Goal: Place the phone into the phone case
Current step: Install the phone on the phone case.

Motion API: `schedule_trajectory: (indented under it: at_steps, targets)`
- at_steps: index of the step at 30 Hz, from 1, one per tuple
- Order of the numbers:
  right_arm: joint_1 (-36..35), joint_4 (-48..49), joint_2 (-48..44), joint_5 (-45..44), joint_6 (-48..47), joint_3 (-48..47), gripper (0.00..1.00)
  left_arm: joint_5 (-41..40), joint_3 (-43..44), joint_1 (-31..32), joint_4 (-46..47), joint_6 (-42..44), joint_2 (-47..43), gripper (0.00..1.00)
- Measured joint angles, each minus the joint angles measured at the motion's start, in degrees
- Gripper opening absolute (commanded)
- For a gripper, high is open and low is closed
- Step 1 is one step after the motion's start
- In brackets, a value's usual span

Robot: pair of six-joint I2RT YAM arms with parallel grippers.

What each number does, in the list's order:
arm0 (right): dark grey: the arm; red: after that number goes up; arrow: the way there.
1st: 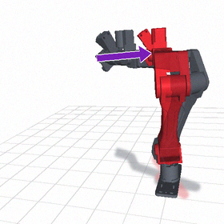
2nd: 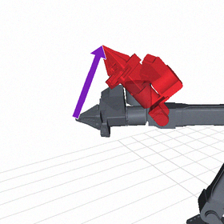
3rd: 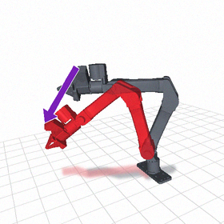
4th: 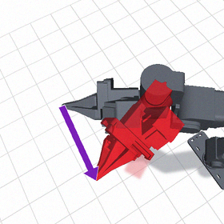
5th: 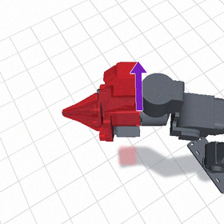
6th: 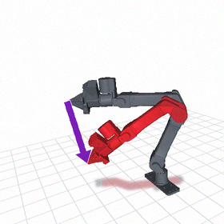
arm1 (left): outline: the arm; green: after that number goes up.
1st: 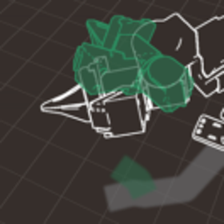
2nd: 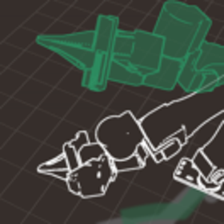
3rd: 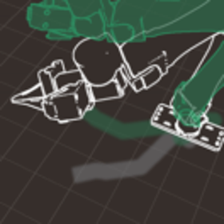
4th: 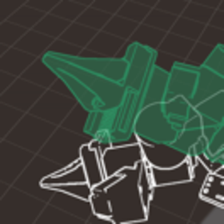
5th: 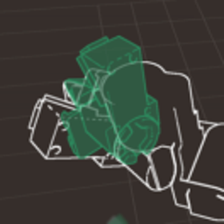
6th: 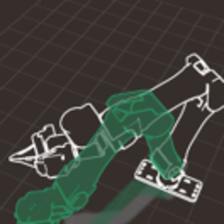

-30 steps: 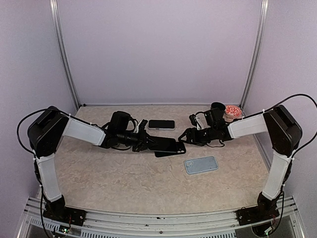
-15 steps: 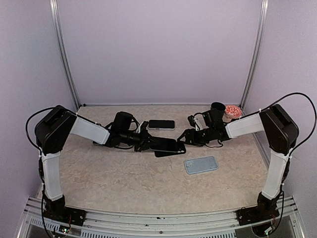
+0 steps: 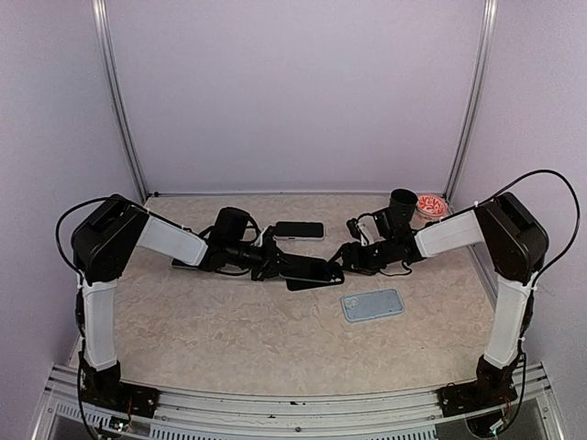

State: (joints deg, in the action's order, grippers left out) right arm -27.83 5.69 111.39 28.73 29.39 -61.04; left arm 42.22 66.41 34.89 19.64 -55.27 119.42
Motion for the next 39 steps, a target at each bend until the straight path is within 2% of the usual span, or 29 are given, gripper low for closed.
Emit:
schedule_trajectory:
  at_steps: [12,28,39]
  targets:
    - [0.0,1.05,1.29,2.03,0.02,0.0,0.72,1.09,1.46,-0.37,-0.7,-1.14,1.64,0.0]
    - [-1.79,4.02,2.4,3.48,0.31,0.0,0.72,2.71,0.02,-0.44,3.04,-5.42,2.91,0.0]
    - [-4.39,5.11,2.43,1.22,2.49,0.15,0.72,2.75,-6.56,-0.44,13.38,-12.07,2.89,0.0]
